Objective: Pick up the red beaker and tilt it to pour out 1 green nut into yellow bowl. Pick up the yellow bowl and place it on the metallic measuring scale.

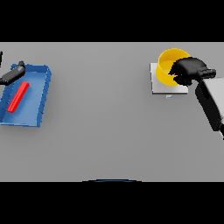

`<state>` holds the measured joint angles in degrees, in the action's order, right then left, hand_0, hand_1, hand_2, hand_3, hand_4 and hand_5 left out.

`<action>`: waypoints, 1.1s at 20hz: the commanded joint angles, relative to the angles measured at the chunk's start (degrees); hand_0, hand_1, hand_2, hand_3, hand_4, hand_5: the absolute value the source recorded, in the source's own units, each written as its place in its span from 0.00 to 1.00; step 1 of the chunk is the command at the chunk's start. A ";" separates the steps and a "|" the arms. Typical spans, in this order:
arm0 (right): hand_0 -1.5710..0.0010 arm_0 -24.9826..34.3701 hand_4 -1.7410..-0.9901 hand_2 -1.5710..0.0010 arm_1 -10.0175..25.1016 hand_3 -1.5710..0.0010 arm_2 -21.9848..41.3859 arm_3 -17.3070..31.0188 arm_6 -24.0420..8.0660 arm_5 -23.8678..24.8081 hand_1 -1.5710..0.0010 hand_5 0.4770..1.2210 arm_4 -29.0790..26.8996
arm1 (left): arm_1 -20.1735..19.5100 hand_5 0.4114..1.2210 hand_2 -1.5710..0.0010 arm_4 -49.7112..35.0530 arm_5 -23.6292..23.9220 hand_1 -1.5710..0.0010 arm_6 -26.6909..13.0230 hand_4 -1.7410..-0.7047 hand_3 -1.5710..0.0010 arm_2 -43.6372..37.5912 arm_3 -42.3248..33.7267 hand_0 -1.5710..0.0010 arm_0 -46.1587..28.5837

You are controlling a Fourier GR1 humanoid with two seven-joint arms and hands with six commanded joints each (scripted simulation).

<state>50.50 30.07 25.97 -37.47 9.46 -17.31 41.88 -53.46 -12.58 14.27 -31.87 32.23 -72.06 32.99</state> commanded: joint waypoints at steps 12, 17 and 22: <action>0.68 2.21 0.42 0.62 -1.06 0.60 0.04 4.83 0.70 -2.63 0.72 0.50 -2.17 | 1.91 0.41 1.00 0.51 -1.12 1.00 -0.50 0.90 1.00 0.56 3.40 1.00 1.89; 0.90 3.01 0.51 0.82 -1.40 0.70 0.95 7.22 3.47 -2.47 0.91 0.37 -1.17 | 2.81 0.40 1.00 0.61 -0.33 1.00 -0.65 0.90 1.00 0.71 3.48 1.00 1.94; 0.97 4.02 0.58 0.93 -1.76 0.78 1.80 9.07 4.11 -2.38 0.97 0.34 0.01 | 2.68 0.40 1.00 0.35 -0.88 1.00 -0.57 0.89 1.00 0.24 4.26 1.00 2.81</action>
